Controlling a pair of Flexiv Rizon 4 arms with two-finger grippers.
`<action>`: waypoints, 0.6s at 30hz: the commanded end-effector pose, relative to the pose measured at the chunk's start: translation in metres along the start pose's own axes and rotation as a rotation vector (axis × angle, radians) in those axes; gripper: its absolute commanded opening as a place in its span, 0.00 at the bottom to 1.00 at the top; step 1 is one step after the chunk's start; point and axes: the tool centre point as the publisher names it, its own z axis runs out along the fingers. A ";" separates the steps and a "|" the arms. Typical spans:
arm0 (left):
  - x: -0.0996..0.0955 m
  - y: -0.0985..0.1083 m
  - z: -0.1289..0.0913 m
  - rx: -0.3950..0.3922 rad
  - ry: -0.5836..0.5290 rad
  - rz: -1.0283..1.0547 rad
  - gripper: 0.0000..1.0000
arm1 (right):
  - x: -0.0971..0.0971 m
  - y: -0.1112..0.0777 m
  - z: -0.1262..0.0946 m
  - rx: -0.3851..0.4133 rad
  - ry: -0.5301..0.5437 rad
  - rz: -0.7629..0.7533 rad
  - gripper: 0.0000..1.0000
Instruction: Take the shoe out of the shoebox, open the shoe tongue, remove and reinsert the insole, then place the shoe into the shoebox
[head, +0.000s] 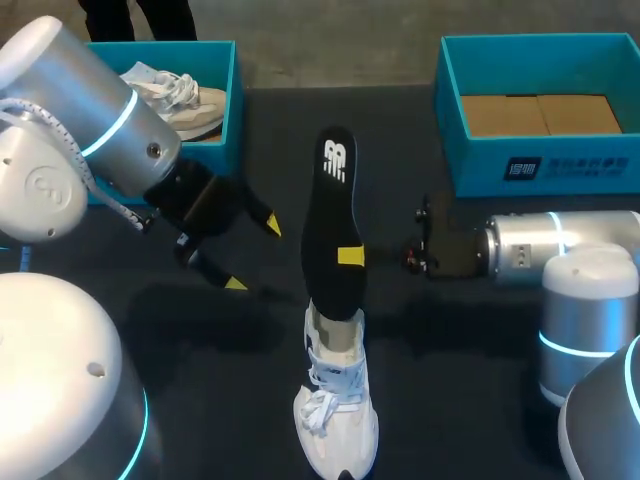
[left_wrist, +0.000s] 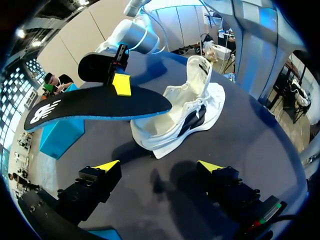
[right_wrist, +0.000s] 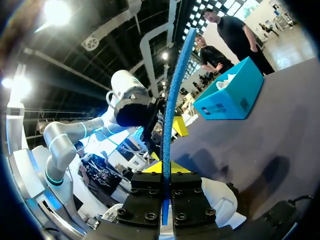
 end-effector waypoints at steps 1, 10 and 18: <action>0.000 -0.001 0.002 0.003 -0.005 -0.009 1.00 | 0.000 -0.003 0.004 0.004 -0.008 -0.007 0.00; -0.003 0.005 0.013 0.061 0.060 -0.034 1.00 | -0.004 -0.011 0.009 -0.035 -0.001 -0.072 0.00; 0.000 0.012 0.031 0.063 0.115 -0.058 1.00 | -0.001 -0.008 0.013 -0.016 -0.009 -0.112 0.00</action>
